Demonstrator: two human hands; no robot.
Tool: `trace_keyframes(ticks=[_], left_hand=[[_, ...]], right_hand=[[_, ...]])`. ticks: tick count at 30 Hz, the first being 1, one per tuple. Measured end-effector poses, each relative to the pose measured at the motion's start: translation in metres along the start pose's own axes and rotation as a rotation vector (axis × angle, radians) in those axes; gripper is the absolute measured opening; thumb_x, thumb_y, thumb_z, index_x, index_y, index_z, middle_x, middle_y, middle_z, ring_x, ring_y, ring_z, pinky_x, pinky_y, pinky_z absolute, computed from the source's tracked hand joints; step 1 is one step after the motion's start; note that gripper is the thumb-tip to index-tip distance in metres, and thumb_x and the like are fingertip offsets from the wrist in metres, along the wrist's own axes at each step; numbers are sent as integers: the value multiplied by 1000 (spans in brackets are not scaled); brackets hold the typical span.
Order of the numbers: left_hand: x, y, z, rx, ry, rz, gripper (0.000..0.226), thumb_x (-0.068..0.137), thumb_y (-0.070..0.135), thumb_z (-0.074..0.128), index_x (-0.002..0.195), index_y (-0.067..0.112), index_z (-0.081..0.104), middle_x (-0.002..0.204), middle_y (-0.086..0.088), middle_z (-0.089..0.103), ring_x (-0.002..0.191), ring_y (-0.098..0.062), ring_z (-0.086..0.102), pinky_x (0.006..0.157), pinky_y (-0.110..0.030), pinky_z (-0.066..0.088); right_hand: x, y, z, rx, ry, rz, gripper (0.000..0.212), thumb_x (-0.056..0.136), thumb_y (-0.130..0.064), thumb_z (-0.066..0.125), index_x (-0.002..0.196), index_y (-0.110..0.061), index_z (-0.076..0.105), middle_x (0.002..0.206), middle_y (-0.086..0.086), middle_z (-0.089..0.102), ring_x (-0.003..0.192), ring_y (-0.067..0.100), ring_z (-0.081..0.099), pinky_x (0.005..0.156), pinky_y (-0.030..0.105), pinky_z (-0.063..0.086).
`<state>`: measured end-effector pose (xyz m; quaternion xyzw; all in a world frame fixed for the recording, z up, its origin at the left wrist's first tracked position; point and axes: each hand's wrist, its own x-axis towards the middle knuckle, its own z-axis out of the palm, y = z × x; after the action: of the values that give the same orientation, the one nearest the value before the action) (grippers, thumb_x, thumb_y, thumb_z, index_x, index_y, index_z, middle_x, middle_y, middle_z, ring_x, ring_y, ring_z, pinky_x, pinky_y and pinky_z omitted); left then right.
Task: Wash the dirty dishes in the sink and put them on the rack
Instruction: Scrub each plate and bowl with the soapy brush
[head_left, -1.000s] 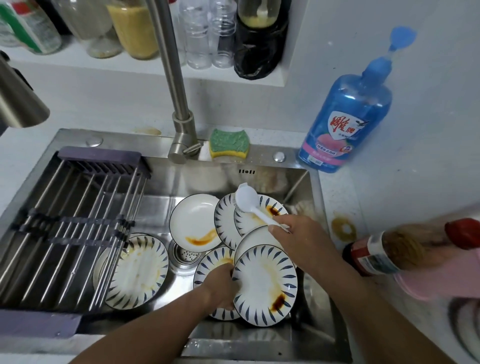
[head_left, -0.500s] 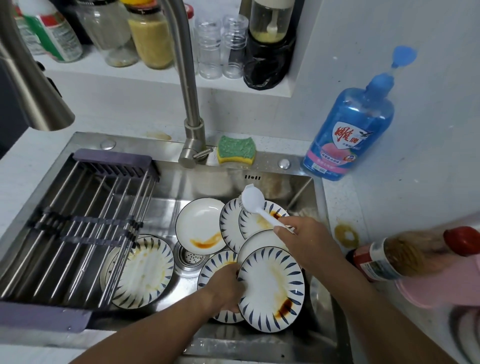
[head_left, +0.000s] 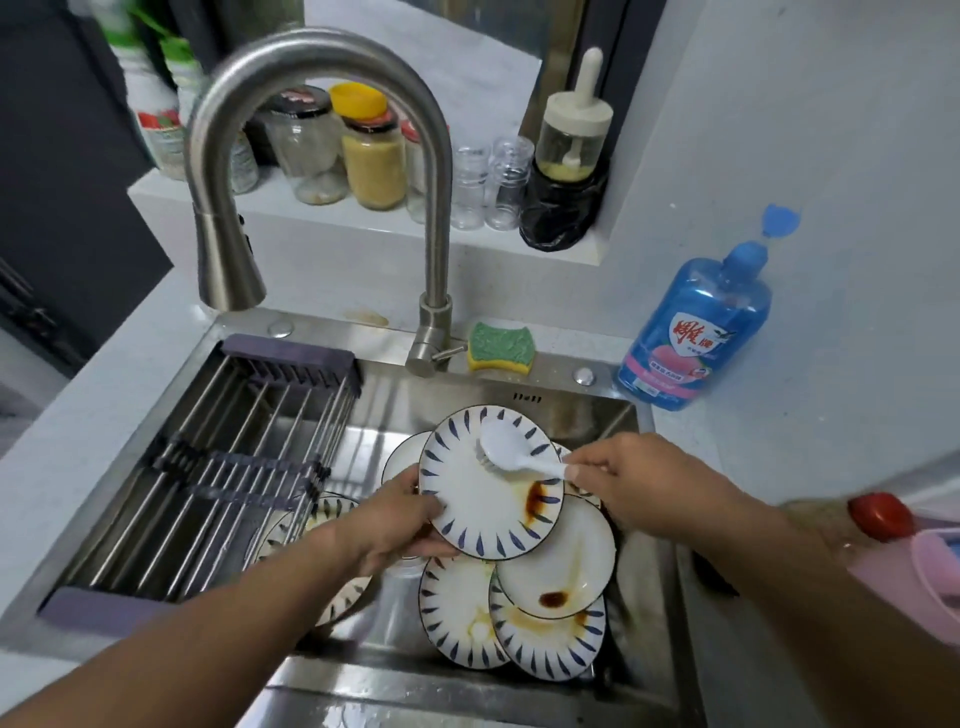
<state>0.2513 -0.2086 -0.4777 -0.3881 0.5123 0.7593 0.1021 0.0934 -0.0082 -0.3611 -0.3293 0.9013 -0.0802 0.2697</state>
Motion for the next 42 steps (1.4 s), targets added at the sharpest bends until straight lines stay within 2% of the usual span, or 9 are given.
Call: trace_keyframes(ticks=[5,9,13,19,23,27,32,36,42], left_hand=[[-29,33,-35,38,73,155,23,106,16,50,129,19,55,115,-10,74,99,-31,74,74,-52,63],[-59,47,-50,67,117,291,29,108,35,44,124,15,59,103,-7,77,82,-22,76,52,-33,58],[-85,46,-63,103,78,340,39,107,46,39,120,19,63,109,-4,77,96,-24,75,66,-37,60],[-97,38,-61,58,63,288,36,105,53,40,117,25,59,114,-7,69,98,-27,71,72,-45,62],[-97,32,-67,60,33,275,55,102,64,32,120,23,64,110,-15,73,89,-31,74,61,-40,60],[-94,34,-83,56,99,300,55,100,67,36,119,25,64,108,-12,74,94,-34,74,74,-62,61],[-107,48,-79,227,-5,419,40,105,55,36,117,32,65,112,6,74,102,-7,71,79,-28,59],[-121,59,-71,301,-50,486,32,108,48,33,123,34,58,107,24,65,87,22,62,70,0,47],[-123,56,-60,298,1,503,54,99,65,27,117,26,62,113,10,67,108,-7,61,99,-31,45]], right_hand=[[-33,-34,-10,-266,-92,-129,27,103,-52,45,125,-51,60,96,-12,69,87,10,62,78,37,55],[-50,-54,4,-395,-46,-174,29,105,-52,38,132,-50,50,99,-14,63,90,15,60,72,34,50],[-60,-66,7,-491,76,-106,36,107,-53,31,138,-42,44,112,-3,64,98,25,64,81,40,54],[-55,-113,20,-295,144,-96,32,106,-52,37,136,-44,43,107,-3,67,96,24,64,82,43,55],[-70,-131,43,-250,112,-143,31,105,-50,40,135,-40,46,96,-8,66,86,15,61,78,40,55],[-89,-107,44,-293,40,-77,33,104,-53,41,137,-49,44,100,-13,65,89,11,60,77,36,55],[-84,-94,14,-470,165,-21,32,105,-55,34,134,-48,46,102,-9,64,89,18,63,74,37,55],[-79,-112,0,-430,249,-98,31,106,-52,38,134,-47,49,95,-8,60,84,18,62,72,39,55],[-77,-118,13,-324,179,-274,37,104,-53,42,140,-49,45,107,-7,67,91,19,64,78,45,57]])
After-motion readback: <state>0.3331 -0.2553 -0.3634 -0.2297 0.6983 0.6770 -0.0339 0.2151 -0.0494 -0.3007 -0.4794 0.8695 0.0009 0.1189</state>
